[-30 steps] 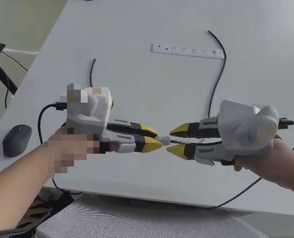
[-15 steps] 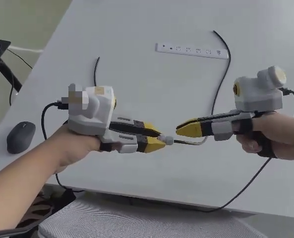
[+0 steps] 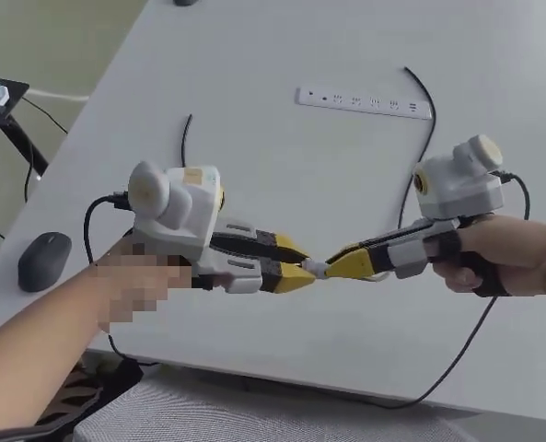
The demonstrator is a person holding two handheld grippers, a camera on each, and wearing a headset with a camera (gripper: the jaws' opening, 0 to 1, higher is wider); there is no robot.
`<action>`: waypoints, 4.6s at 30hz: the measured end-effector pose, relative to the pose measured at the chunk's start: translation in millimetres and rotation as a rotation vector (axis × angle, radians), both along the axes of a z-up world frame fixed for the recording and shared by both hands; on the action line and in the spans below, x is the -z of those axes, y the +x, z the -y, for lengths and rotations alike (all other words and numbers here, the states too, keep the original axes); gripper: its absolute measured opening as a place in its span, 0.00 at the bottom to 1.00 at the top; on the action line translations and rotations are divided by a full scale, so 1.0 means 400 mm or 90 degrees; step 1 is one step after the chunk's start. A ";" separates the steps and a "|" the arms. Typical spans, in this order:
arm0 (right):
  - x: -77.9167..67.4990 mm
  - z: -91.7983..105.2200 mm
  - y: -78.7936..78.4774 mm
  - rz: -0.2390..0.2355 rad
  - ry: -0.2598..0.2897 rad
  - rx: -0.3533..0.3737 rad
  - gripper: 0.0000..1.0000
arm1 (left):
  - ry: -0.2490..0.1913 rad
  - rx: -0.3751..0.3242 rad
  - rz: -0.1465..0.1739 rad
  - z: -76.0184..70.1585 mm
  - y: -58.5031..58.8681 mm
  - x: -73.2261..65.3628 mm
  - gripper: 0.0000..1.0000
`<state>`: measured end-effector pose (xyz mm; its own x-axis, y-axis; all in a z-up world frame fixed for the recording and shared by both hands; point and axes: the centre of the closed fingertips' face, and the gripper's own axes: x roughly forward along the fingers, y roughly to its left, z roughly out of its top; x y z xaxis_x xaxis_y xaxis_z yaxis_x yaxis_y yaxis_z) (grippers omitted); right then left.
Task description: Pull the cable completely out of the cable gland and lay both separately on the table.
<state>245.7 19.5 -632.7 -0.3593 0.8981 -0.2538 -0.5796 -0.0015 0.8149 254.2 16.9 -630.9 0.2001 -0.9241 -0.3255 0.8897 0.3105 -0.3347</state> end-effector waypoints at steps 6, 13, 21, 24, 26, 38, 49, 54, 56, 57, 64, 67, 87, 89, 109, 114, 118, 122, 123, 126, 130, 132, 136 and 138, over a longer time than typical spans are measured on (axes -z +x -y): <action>0.000 -0.001 0.000 -0.010 0.010 -0.003 0.10 | 0.004 0.004 -0.005 0.004 0.005 0.006 0.15; 0.003 -0.004 -0.002 0.028 0.010 -0.008 0.09 | 0.007 0.002 -0.011 0.002 0.004 0.012 0.15; -0.005 -0.016 0.001 0.165 0.007 -0.018 0.07 | 0.001 -0.007 -0.020 -0.012 0.009 0.010 0.15; -0.010 -0.016 -0.005 0.222 0.007 -0.032 0.07 | -0.006 -0.008 -0.025 -0.012 0.005 0.006 0.15; -0.015 -0.014 -0.008 0.244 0.003 -0.035 0.07 | -0.013 -0.011 -0.028 -0.010 0.005 0.003 0.15; -0.009 -0.014 -0.009 0.477 -0.045 -0.075 0.07 | -0.030 -0.020 -0.062 -0.008 0.001 0.006 0.14; -0.004 -0.012 -0.012 0.692 -0.101 -0.123 0.07 | -0.051 -0.026 -0.093 -0.009 -0.007 0.003 0.14; -0.004 -0.016 -0.008 0.759 -0.118 -0.120 0.07 | -0.058 -0.035 -0.096 -0.013 -0.003 -0.003 0.14; 0.000 -0.016 -0.006 0.764 -0.121 -0.118 0.07 | -0.056 -0.035 -0.097 -0.013 -0.002 -0.001 0.14; 0.000 -0.016 -0.004 0.766 -0.122 -0.117 0.08 | -0.056 -0.036 -0.097 -0.013 -0.002 0.000 0.14; -0.004 -0.016 0.000 0.779 -0.120 -0.103 0.08 | -0.058 -0.038 -0.095 -0.012 0.000 -0.004 0.15; -0.005 -0.016 0.000 0.772 -0.122 -0.094 0.08 | -0.056 -0.036 -0.092 -0.010 0.000 -0.005 0.15; -0.045 0.025 0.008 0.643 -0.150 0.059 0.20 | -0.055 -0.036 -0.077 -0.015 -0.003 -0.013 0.15; -0.055 0.030 0.010 0.614 -0.139 0.102 0.21 | -0.053 -0.038 -0.069 -0.018 -0.005 -0.014 0.15; 0.001 0.032 0.044 0.738 -0.249 0.135 0.14 | -0.024 -0.032 -0.004 -0.032 0.005 -0.029 0.15; 0.004 0.019 0.040 0.760 -0.254 0.118 0.11 | -0.019 -0.028 0.007 -0.031 0.010 -0.028 0.15; 0.007 0.014 0.039 0.768 -0.259 0.119 0.08 | -0.016 -0.027 0.014 -0.028 0.014 -0.028 0.15; 0.004 0.012 0.044 0.770 -0.257 0.129 0.07 | -0.018 -0.026 0.015 -0.026 0.015 -0.029 0.15; 0.004 0.011 0.044 0.771 -0.256 0.130 0.07 | -0.019 -0.026 0.014 -0.025 0.014 -0.030 0.15; 0.004 0.007 0.042 0.769 -0.253 0.129 0.06 | -0.022 -0.026 0.016 -0.022 0.015 -0.034 0.15; 0.006 0.006 0.044 0.775 -0.253 0.124 0.02 | -0.021 -0.024 0.015 -0.018 0.013 -0.031 0.15; 0.010 0.007 0.042 0.771 -0.252 0.118 0.01 | -0.017 -0.023 0.013 -0.015 0.012 -0.027 0.15; 0.014 0.011 0.038 0.771 -0.253 0.108 0.01 | -0.013 -0.019 0.016 -0.012 0.009 -0.024 0.14; 0.015 0.012 0.038 0.768 -0.252 0.109 0.00 | -0.013 -0.019 0.015 -0.011 0.009 -0.024 0.14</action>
